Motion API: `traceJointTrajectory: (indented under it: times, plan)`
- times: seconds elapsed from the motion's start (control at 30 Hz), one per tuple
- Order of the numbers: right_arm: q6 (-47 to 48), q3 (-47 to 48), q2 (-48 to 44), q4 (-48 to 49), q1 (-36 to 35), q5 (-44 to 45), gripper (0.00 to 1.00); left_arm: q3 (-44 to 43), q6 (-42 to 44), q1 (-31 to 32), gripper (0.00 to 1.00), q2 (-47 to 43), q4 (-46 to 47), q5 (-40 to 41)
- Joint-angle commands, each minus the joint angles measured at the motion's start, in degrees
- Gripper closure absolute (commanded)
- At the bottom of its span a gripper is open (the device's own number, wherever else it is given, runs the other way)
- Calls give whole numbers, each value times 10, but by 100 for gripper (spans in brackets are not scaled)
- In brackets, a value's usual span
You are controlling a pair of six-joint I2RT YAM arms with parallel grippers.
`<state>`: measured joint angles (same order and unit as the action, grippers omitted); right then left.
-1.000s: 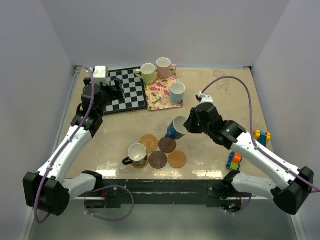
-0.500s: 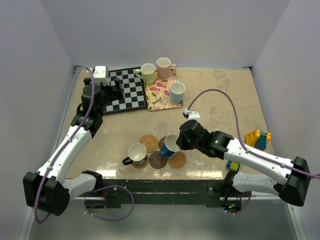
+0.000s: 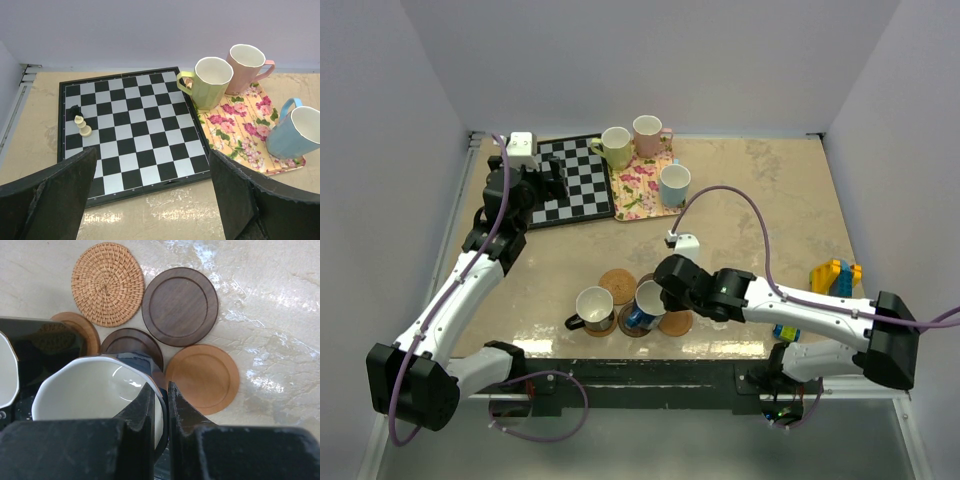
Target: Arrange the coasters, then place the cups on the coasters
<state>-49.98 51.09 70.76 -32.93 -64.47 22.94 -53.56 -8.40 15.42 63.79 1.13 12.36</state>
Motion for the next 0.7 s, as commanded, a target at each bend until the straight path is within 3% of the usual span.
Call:
traceJointTrajectory:
  times: [0.0, 0.67]
  plan:
    - [-34, 51, 17, 45, -19, 40, 100, -6, -9, 1, 2, 0, 16, -2]
    - [-72, 76, 77, 34, -52, 74, 100, -6, -10, 1, 2, 0, 17, -3]
